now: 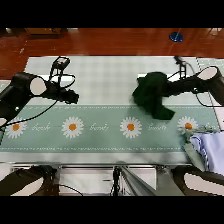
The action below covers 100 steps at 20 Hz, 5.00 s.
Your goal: Fold the shirts.
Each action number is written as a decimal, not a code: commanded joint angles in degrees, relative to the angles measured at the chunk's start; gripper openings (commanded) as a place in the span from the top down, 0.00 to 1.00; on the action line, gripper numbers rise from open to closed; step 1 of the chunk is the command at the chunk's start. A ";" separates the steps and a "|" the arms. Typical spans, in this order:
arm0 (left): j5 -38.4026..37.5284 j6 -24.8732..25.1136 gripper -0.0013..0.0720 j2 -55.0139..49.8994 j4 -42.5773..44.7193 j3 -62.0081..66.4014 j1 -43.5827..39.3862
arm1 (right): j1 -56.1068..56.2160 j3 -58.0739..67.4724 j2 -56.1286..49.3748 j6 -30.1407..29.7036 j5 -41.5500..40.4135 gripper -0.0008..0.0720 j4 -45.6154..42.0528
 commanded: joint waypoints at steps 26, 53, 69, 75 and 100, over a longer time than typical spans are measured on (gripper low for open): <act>-7.82 5.44 0.14 1.46 -10.12 0.33 0.74 | -4.44 4.70 14.43 4.63 19.61 0.23 -20.41; -0.74 20.55 0.00 -25.29 -43.15 0.35 -16.57 | -11.23 4.57 -7.52 1.73 7.21 0.23 -3.10; -6.93 22.12 0.95 -24.85 -45.42 0.42 -15.28 | -3.39 4.57 -18.43 -2.40 6.91 0.17 7.06; -6.97 21.97 0.96 -22.60 -45.35 0.50 -14.84 | 1.81 4.87 -19.41 -4.17 2.99 0.96 8.90; -24.63 1.49 0.96 23.19 -9.68 50.23 0.26 | -19.63 42.42 37.13 16.31 21.79 0.96 2.58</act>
